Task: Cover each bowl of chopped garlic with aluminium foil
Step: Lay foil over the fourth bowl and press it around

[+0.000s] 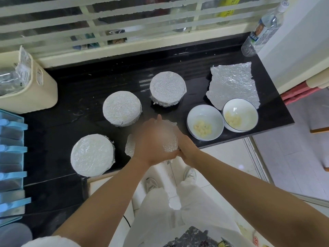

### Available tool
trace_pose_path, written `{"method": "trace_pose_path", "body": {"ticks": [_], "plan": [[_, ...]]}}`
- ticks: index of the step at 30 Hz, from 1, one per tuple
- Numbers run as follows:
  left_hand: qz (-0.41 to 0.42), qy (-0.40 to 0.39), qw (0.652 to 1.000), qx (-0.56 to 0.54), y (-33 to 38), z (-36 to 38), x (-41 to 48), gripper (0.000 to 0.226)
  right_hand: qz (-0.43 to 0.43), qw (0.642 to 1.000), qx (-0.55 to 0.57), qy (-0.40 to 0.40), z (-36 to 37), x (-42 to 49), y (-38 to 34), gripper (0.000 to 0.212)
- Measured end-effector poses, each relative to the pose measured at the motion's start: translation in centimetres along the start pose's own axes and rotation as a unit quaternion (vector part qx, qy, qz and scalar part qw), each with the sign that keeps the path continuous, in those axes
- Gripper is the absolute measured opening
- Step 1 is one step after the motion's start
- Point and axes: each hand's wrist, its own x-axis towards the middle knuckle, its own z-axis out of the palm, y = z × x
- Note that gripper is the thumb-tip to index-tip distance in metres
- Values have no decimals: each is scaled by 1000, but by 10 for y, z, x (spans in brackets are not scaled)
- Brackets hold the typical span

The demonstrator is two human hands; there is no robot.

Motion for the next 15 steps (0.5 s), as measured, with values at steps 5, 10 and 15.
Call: {"method": "trace_pose_path", "body": {"ticks": [5, 10, 15], "plan": [[15, 22, 999, 17, 8, -14, 5, 134, -23, 999, 37, -16, 1, -3, -7, 70], [26, 42, 999, 16, 10, -33, 10, 133, -21, 999, 20, -42, -4, -4, -20, 75], [39, 39, 998, 7, 9, -51, 17, 135, -57, 994, 20, -91, -4, -20, -39, 51]]}}
